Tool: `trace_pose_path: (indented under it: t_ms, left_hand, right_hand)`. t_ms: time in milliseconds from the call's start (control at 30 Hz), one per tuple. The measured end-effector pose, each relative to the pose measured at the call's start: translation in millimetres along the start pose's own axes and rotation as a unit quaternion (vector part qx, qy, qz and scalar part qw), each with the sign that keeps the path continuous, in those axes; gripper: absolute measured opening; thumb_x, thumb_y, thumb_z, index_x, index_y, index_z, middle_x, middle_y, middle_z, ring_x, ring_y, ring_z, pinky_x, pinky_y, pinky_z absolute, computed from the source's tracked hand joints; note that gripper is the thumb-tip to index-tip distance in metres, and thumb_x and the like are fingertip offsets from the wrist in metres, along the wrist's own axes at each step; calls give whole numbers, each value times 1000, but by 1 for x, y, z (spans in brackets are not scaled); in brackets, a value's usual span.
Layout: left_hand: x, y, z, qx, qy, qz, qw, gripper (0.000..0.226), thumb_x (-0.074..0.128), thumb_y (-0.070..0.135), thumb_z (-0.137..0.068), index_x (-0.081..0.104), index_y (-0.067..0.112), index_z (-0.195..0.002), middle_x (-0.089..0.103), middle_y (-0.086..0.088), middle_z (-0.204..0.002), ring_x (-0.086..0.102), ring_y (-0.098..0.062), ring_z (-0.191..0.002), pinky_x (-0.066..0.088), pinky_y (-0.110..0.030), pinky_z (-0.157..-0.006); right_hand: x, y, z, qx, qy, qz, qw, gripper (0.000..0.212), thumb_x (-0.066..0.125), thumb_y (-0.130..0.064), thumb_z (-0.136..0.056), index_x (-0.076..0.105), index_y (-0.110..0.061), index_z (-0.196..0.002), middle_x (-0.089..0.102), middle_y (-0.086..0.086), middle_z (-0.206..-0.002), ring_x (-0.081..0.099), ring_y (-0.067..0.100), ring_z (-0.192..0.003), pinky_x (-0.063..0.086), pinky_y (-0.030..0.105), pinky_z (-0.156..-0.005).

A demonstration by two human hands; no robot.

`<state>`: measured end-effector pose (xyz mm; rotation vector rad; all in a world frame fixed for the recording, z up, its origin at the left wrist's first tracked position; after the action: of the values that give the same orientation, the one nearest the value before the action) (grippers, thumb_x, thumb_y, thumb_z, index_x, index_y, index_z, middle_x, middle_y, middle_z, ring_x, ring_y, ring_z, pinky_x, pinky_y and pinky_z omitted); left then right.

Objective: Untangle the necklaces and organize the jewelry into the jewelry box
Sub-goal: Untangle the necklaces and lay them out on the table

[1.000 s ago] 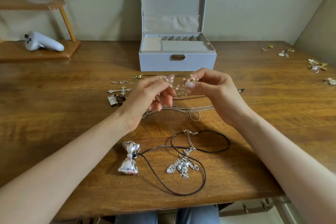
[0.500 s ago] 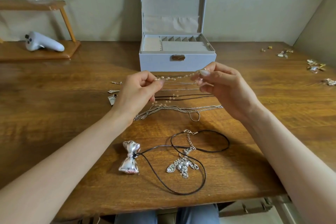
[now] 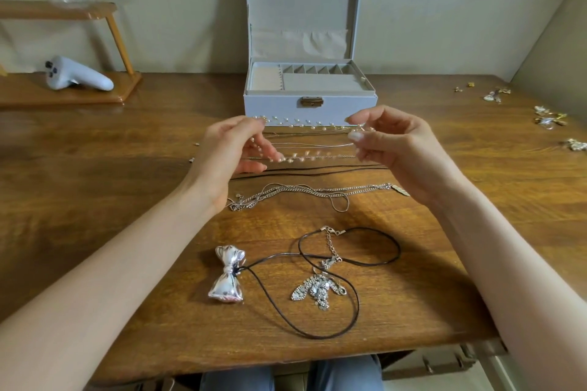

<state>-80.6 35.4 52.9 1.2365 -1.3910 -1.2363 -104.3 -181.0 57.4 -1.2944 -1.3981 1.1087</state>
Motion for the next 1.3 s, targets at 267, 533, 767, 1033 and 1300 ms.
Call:
trace_pose_path:
  t_ms: [267,533,767,1033,1300]
  left_hand:
    - [-1,3,-6,-18,-113,289,950,23,45,14,-84,53,13,-62,62,0,-71,60,-14,-80,43,-27,-75]
    - [-11,4,-7,68,32,-67,995,19,61,26,-88,62,14,-72,66,1,-73,63,-5,-69,49,-17,-57]
    - [-27,9,-12,103,93,-133,981,13,60,22,-90,68,23,-79,69,2,-78,61,-4,-65,49,-16,-51]
    - [-25,6,-14,95,47,-173,979,6,66,16,-85,71,18,-87,68,-2,-74,58,-2,-57,51,-15,-56]
    - [-13,-11,-17,59,-43,-275,959,5,63,13,-87,64,17,-86,68,0,-75,62,-7,-67,49,-14,-55]
  right_hand:
    - [-10,-2,0,-14,55,247,967,32,80,0,-64,72,-23,-85,54,-3,-67,49,6,-59,48,19,-64]
    - [-16,-4,1,39,68,104,992,8,73,-10,-75,68,-4,-76,68,5,-61,63,11,-53,54,20,-53]
    - [-15,-7,2,14,65,67,996,15,72,-12,-65,66,-6,-78,67,1,-59,64,11,-55,55,21,-55]
    - [-22,-6,0,-7,85,165,983,13,70,8,-74,69,-6,-76,69,-1,-61,66,12,-55,55,19,-58]
    - [-36,6,-7,23,101,327,939,15,74,6,-73,73,-9,-74,67,0,-56,64,14,-51,59,25,-61]
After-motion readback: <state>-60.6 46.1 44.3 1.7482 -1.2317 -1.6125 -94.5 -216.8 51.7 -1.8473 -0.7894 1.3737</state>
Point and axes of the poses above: each hand's wrist, its own z-axis away from the middle knuckle, its own x-axis out of the palm, y = z × x, the point moved 4 cm from there along -z, towards the middle knuckle
